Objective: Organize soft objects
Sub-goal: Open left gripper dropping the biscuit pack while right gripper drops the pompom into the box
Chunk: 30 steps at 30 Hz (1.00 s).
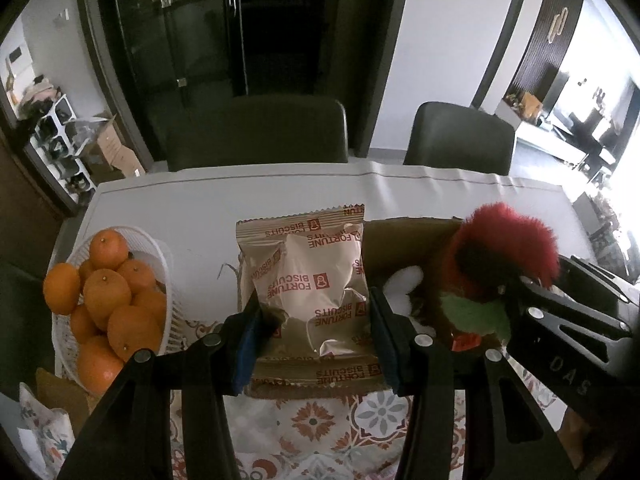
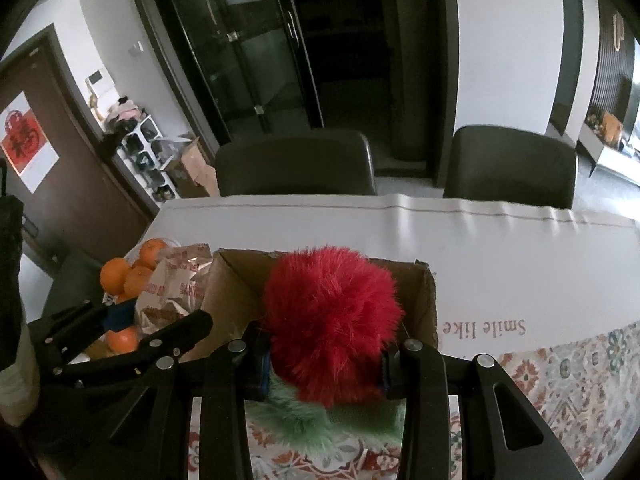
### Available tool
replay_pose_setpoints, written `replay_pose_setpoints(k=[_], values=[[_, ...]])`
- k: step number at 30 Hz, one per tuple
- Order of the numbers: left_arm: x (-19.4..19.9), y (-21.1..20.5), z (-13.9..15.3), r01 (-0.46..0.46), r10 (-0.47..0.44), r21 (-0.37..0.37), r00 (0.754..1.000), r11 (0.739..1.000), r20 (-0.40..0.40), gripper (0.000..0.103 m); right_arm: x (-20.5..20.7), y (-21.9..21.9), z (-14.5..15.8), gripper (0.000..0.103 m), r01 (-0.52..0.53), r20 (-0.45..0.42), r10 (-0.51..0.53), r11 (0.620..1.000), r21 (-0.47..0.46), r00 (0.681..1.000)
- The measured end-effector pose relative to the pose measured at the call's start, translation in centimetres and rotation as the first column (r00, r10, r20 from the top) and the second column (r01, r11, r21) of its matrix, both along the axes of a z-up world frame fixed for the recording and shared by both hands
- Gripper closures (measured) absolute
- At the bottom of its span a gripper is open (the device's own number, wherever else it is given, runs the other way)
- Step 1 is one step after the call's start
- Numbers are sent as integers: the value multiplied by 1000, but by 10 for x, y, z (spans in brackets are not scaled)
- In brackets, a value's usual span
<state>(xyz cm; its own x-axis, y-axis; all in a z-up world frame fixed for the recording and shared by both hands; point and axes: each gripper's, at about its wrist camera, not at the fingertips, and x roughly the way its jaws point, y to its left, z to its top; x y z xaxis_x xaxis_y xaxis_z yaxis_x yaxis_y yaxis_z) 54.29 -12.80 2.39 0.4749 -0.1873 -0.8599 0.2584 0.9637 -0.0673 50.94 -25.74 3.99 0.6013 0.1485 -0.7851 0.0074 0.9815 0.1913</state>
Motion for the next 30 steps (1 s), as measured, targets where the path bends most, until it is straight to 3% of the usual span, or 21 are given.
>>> replay_pose_setpoints(k=[6, 10, 13, 15, 30], values=[[14, -6, -17, -4, 5, 26, 999, 1000, -37, 52, 15, -5, -19, 62, 10, -46, -9, 1000, 18, 999], [20, -9, -24, -32, 34, 67, 999, 997, -37, 39, 23, -9, -32, 57, 3, -78, 1, 999, 51, 997], [16, -11, -24, -26, 27, 82, 999, 996, -17, 34, 25, -16, -39, 48, 33, -102, -28, 998, 45, 994], [11, -12, -22, -19, 20, 90, 1000, 996, -5, 30, 21, -17, -39, 47, 41, -95, -38, 999, 30, 995], [-56, -11, -3, 8, -16, 95, 996, 995, 86, 27, -45, -17, -9, 47, 101, -21, -104, 987, -127, 994]])
